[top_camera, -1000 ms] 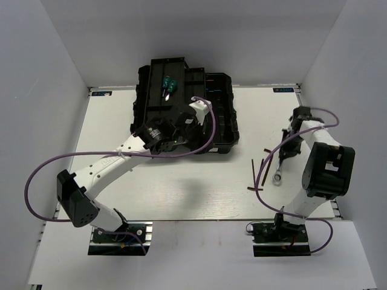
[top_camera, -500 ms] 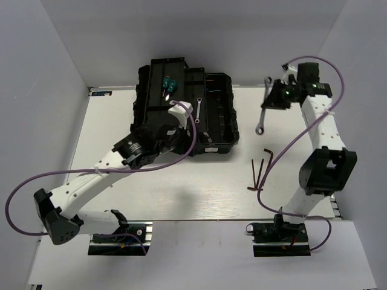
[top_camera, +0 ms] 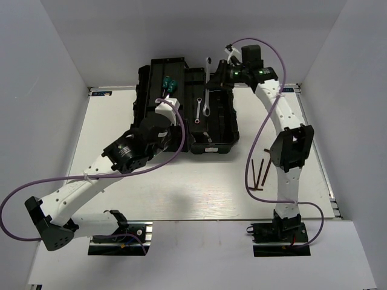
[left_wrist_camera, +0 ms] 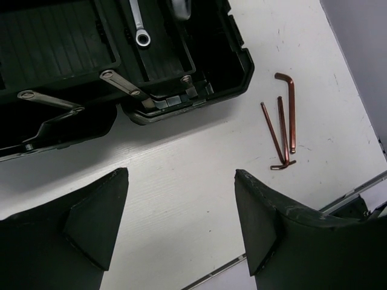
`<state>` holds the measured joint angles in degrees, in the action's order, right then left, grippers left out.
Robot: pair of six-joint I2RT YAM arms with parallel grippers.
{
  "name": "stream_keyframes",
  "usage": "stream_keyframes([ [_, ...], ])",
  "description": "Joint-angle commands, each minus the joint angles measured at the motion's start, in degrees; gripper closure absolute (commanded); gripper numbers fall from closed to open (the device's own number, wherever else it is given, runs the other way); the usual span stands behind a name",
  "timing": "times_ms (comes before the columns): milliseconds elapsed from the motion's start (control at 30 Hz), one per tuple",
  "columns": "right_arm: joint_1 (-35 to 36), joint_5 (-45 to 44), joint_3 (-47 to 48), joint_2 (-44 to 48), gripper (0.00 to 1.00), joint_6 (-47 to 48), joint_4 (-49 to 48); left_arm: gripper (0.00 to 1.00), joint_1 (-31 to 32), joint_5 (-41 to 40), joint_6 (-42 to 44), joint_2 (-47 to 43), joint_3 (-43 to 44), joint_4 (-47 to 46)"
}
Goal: Sort the tools into containers
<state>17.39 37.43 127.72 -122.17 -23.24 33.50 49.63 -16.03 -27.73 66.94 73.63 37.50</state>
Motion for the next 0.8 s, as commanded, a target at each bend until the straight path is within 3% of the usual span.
stream_keyframes([
  [0, 2.21, 2.65, 1.92, -0.08, 1.0, -4.44, -6.95, 0.19, 0.21, -1.63, -1.81, -2.78, -0.49, 0.56],
  [533, 5.81, -4.38, -7.75, 0.09, 1.0, 3.37, -0.81, 0.19, 0.21, 0.12, -1.72, -1.38, -1.03, 1.35],
  [567, 5.82, -4.56, -7.92, 0.26, 0.95, 4.25, -0.71, 0.19, 0.21, 0.65, -1.72, -0.85, -1.03, 1.35],
  [600, 5.73, -4.56, -8.27, 0.09, 0.78, 4.7, 0.33, 0.19, 0.21, 0.65, -1.72, -0.32, -1.03, 1.35],
  [700, 5.73, -4.03, -8.63, 1.23, 0.57, 6.01, 0.69, 0.19, 0.21, 1.18, -1.01, 0.21, 0.03, 0.82],
  [767, 5.81, -3.68, -8.02, 2.19, 0.55, 7.06, 1.57, 0.19, 0.21, 1.7, 0.47, 1.96, 1.51, 0.82],
])
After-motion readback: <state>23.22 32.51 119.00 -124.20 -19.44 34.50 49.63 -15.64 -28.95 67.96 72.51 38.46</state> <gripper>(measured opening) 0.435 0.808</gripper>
